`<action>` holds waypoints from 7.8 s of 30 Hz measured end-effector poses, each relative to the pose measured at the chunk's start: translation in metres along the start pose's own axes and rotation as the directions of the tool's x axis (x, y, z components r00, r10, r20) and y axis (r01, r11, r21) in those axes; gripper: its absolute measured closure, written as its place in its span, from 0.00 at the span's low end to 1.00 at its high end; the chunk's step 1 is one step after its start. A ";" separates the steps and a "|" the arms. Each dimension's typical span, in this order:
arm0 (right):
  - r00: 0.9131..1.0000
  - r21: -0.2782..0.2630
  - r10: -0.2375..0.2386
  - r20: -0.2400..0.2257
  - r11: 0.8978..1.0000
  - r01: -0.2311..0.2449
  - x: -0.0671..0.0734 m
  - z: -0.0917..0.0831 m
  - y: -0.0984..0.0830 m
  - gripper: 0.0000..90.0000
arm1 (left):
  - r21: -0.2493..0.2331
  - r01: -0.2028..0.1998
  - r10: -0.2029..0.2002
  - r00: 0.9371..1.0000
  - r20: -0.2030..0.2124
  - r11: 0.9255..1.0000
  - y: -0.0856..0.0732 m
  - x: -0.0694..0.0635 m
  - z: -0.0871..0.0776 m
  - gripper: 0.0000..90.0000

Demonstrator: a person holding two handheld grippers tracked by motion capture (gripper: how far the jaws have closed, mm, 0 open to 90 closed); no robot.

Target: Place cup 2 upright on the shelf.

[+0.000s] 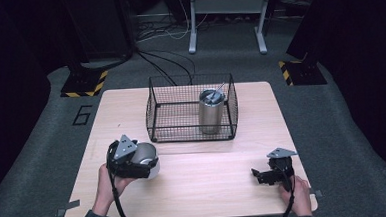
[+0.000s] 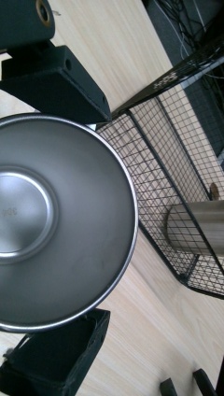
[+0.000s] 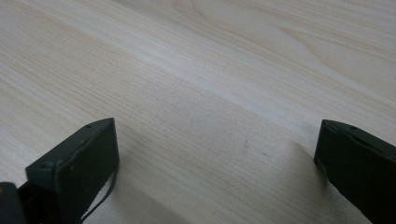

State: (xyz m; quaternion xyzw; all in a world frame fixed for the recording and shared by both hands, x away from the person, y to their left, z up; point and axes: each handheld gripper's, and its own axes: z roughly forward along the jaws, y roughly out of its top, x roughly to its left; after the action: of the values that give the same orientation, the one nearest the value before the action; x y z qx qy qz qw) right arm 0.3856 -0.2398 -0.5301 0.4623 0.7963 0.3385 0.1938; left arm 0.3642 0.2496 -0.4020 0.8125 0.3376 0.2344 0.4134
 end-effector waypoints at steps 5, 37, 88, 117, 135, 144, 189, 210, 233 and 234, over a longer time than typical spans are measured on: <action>1.000 0.000 0.000 0.000 1.000 0.000 0.000 0.000 0.000 0.00 | 0.006 -0.013 0.013 1.000 0.012 1.000 0.011 0.001 0.002 0.07; 1.000 0.000 0.000 0.000 1.000 0.000 0.000 0.000 0.000 0.00 | -0.049 -0.081 0.084 0.994 0.063 0.996 0.077 -0.001 0.026 0.07; 1.000 0.000 0.000 0.000 1.000 0.000 0.000 0.000 0.000 0.00 | -0.036 -0.036 0.037 0.999 0.021 0.999 0.145 0.038 0.090 0.07; 1.000 0.000 -0.003 -0.001 1.000 0.003 0.000 0.000 0.000 0.00 | -0.022 0.017 -0.017 0.999 -0.028 1.000 0.165 0.061 0.129 0.07; 1.000 -0.004 0.007 0.003 1.000 -0.007 0.000 0.000 0.000 0.00 | 0.040 0.005 -0.004 1.000 -0.016 0.999 0.165 0.063 0.161 0.07; 1.000 0.000 -0.003 -0.001 1.000 0.003 0.000 0.000 0.000 0.00 | 0.071 0.020 -0.020 1.000 -0.004 0.997 0.155 0.066 0.173 0.07; 1.000 0.000 -0.004 -0.001 1.000 0.004 0.000 0.000 0.000 0.00 | 0.186 0.050 -0.052 0.999 0.008 0.981 0.127 0.060 0.210 0.07; 1.000 0.000 -0.004 -0.001 1.000 0.004 0.000 0.000 0.000 0.00 | 0.262 0.054 -0.062 0.998 0.022 0.964 0.122 0.061 0.219 0.07; 1.000 -0.001 -0.003 -0.001 1.000 0.003 0.000 0.000 0.000 0.00 | 0.263 0.037 -0.044 0.999 0.023 0.964 0.117 0.060 0.216 0.05; 1.000 -0.001 -0.003 -0.001 1.000 0.003 0.000 0.000 0.000 0.00 | 0.253 0.043 -0.050 0.999 0.021 0.966 0.117 0.061 0.215 0.05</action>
State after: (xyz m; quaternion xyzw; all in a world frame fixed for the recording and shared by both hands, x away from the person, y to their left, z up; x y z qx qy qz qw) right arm 0.3858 -0.2399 -0.5302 0.4607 0.7970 0.3387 0.1942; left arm 0.5880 0.1338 -0.4162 0.8534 0.3782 0.1685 0.3166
